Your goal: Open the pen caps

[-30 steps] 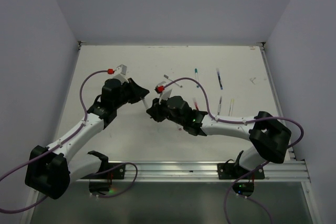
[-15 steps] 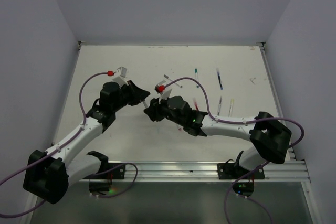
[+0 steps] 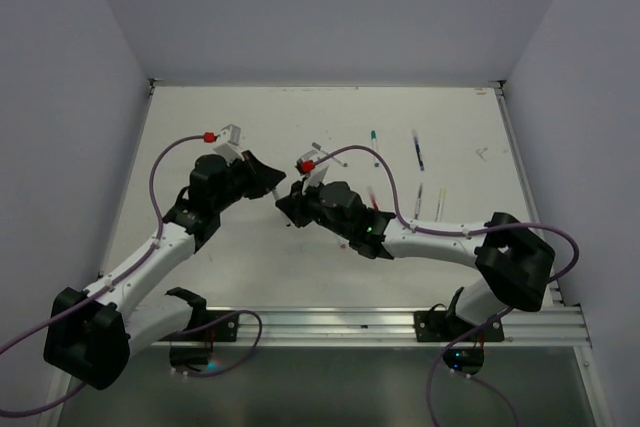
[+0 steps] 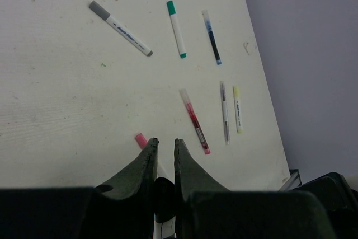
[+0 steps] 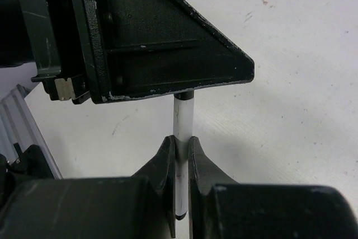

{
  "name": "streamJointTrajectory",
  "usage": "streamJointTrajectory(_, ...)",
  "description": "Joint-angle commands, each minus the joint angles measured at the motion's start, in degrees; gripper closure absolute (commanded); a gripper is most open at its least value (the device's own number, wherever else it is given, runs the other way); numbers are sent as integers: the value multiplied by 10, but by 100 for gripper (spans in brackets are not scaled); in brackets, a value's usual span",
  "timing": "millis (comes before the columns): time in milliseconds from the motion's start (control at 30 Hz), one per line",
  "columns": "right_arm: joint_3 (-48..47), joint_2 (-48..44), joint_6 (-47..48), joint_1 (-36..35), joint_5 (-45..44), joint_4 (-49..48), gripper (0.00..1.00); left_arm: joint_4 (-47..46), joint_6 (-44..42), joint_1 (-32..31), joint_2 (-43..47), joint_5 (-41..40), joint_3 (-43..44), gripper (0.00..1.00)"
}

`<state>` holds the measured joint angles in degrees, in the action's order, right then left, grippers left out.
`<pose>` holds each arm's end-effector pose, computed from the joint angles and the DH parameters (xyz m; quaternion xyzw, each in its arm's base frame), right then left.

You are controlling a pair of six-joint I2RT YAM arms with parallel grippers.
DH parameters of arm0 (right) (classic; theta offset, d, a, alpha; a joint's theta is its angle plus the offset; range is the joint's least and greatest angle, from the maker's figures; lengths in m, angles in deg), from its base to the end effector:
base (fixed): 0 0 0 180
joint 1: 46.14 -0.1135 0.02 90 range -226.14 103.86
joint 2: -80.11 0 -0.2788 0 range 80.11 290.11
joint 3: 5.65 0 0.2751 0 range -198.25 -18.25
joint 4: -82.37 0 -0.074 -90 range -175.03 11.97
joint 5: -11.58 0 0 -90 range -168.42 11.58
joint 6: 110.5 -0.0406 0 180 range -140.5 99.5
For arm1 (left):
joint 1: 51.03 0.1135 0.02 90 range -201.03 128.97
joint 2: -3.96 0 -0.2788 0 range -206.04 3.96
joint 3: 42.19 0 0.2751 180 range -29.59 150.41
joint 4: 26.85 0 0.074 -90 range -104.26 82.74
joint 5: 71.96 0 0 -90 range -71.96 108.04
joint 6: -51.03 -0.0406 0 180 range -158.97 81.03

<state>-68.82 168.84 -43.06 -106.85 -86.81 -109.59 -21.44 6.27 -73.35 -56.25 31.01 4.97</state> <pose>0.1876 0.3224 0.2467 -0.2134 0.7555 0.3668 0.4991 0.2345 -0.1061 0.2574 -0.0955 0.8032 -0.3991 0.4318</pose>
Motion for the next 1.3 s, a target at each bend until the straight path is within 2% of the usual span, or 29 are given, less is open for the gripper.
streamJointTrajectory(0,18,-27,23,-4,3,-10,100,-37,-8,-3,4,-38,59,100)
streamJointTrajectory(200,24,-36,38,-4,38,2,100,-48,-8,6,-10,-69,120,100)
streamJointTrajectory(533,36,-23,44,-3,93,18,100,-63,-1,54,-38,-52,199,100)
streamJointTrajectory(833,72,-38,39,-3,115,2,100,-71,26,105,-40,-37,218,100)
streamJointTrajectory(1067,93,-60,40,-4,115,-4,100,-84,60,120,-31,-81,211,100)
streamJointTrajectory(1133,95,-70,39,-3,109,-2,100,-69,44,123,-40,-81,227,100)
streamJointTrajectory(1267,106,-104,34,-3,85,-1,100,45,-24,127,-84,-103,278,100)
